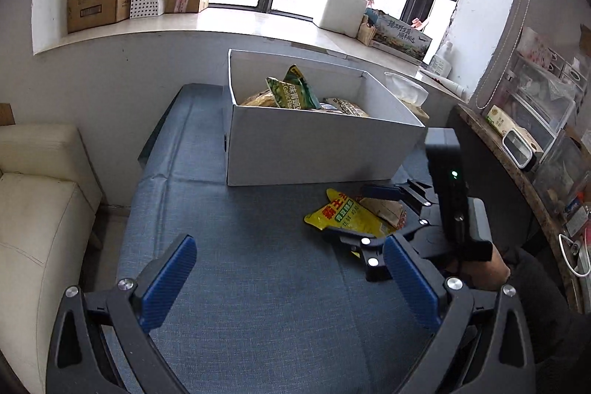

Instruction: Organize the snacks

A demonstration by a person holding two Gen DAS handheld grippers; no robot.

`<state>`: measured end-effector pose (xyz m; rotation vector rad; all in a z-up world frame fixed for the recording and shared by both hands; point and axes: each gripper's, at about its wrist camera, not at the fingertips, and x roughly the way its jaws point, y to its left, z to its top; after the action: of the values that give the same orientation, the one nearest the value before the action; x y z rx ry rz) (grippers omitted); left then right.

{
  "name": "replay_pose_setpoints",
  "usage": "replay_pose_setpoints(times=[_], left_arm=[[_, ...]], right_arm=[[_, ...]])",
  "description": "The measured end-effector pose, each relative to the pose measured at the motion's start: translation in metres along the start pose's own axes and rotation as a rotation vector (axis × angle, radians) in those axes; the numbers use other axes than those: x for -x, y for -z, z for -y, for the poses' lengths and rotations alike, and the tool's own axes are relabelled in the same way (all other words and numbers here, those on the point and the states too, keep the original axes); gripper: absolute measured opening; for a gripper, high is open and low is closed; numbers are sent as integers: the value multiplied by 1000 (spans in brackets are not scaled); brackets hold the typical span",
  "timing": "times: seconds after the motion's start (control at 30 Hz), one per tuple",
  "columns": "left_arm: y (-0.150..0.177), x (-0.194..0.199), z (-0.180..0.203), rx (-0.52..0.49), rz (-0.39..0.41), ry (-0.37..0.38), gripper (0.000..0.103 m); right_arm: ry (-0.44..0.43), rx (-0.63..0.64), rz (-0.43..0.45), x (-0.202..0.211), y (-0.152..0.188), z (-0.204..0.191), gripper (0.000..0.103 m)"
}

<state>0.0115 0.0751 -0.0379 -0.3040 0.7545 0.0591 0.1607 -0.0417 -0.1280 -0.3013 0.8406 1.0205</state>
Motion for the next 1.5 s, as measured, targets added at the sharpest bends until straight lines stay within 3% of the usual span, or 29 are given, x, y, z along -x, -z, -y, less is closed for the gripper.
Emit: replay_pose_setpoints(times=[0.27, 0.33, 0.47, 0.53, 0.7, 0.9, 1.17, 1.37, 1.5], left_arm=[[8, -3, -10, 18, -17, -8, 103], [8, -5, -12, 29, -28, -7, 103], [7, -6, -12, 33, -26, 7, 103], [6, -9, -10, 29, -34, 10, 103], [2, -16, 2, -1, -50, 1, 103], [-9, -33, 36, -99, -72, 20, 103], [-23, -121, 123, -266, -187, 62, 103], [-20, -195, 170, -324, -235, -50, 103], [-16, -231, 170, -284, -293, -107, 103]], right_arm=[[29, 76, -96, -36, 0, 9, 101], [66, 99, -89, -32, 4, 7, 83], [66, 97, -76, -20, 13, 7, 70], [75, 86, -43, -11, 15, 6, 42], [73, 75, -6, 10, 21, 6, 39], [37, -103, 156, 88, 36, 29, 34], [155, -316, 311, 189, 89, 74, 34], [190, -393, 344, 216, 123, 94, 34], [184, -431, 345, 215, 134, 101, 34]])
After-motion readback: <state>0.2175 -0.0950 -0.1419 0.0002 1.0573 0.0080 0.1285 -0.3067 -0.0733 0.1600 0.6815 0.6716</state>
